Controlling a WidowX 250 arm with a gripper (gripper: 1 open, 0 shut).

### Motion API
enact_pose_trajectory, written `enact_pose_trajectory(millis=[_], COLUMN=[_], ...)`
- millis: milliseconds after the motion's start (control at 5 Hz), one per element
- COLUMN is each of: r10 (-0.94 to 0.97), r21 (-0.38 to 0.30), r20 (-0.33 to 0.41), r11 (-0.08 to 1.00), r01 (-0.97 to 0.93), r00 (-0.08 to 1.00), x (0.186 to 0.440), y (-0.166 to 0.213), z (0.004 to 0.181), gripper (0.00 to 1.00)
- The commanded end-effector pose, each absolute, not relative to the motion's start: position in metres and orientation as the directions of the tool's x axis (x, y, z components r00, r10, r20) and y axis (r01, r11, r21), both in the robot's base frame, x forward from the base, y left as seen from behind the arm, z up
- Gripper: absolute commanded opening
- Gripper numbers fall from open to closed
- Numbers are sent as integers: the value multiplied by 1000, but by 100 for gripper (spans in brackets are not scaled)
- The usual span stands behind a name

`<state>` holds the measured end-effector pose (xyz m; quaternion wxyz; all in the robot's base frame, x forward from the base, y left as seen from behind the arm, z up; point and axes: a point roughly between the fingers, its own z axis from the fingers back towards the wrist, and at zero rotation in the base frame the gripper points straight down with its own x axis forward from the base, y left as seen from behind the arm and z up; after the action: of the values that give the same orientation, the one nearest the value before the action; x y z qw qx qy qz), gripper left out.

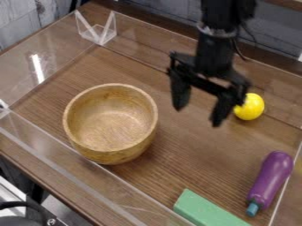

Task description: Put the purple eggplant in the brown bowl

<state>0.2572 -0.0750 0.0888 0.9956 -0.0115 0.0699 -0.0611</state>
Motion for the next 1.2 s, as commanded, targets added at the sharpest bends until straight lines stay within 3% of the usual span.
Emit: enact_pose_trajectory(millis=[0, 200, 1000], r10=[-179, -217, -219], r21=[-50, -57, -59], r20=[-44, -17, 3], r11=[983, 975, 974], r01=[177, 215, 219], r00=[983, 976, 976], x=[249, 239, 248], y=[-107, -129, -159], z=[98, 88, 57], gripper=[100, 100, 100])
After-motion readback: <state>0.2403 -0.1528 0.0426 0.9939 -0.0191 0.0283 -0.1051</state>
